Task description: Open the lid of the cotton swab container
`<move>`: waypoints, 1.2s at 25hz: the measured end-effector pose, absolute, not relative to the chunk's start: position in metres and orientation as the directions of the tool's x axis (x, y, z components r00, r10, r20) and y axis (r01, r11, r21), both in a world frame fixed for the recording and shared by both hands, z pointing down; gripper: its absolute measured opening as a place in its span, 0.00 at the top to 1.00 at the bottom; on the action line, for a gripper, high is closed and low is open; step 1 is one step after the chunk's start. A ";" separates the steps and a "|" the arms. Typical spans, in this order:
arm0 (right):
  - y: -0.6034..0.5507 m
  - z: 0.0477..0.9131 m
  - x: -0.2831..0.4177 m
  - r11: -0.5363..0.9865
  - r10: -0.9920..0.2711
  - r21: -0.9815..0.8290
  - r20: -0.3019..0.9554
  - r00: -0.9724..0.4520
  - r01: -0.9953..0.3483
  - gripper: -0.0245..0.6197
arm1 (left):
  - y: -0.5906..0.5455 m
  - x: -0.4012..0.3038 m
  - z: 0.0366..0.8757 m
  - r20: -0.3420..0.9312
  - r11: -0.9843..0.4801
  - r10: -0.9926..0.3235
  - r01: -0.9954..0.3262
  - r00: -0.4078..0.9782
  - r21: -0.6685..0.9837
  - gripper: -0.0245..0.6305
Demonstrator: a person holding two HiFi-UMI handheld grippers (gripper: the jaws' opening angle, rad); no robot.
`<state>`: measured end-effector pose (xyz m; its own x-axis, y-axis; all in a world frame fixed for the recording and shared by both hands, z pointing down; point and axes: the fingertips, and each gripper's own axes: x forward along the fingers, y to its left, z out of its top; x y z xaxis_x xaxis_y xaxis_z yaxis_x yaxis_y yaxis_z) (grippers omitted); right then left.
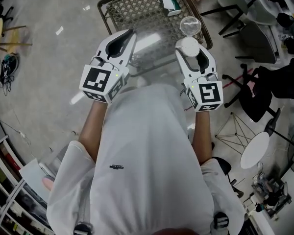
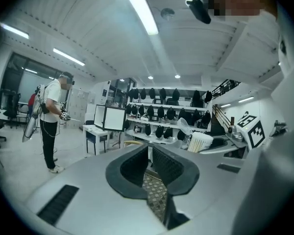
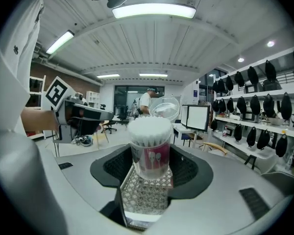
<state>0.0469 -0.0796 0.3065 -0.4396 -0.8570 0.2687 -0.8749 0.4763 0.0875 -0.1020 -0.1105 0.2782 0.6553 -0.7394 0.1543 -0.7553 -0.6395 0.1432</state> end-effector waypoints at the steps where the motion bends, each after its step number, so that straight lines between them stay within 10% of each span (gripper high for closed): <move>1: -0.080 0.305 0.050 0.466 -0.863 0.089 0.265 -0.430 -0.881 0.61 | -0.108 -0.104 0.279 0.157 -0.634 -0.744 -0.760 0.650 0.142 0.92; 30: -0.076 0.301 0.066 0.334 -0.921 0.034 0.224 -0.318 -0.942 0.61 | -0.088 -0.128 0.283 0.159 -0.562 -0.799 -0.814 0.580 0.145 0.94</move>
<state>0.0664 -0.0764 0.3007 -0.3181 -0.9213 0.2238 -0.9421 0.3336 0.0338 -0.1282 -0.0878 0.2835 0.5796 -0.7993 0.1585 -0.8145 -0.5619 0.1447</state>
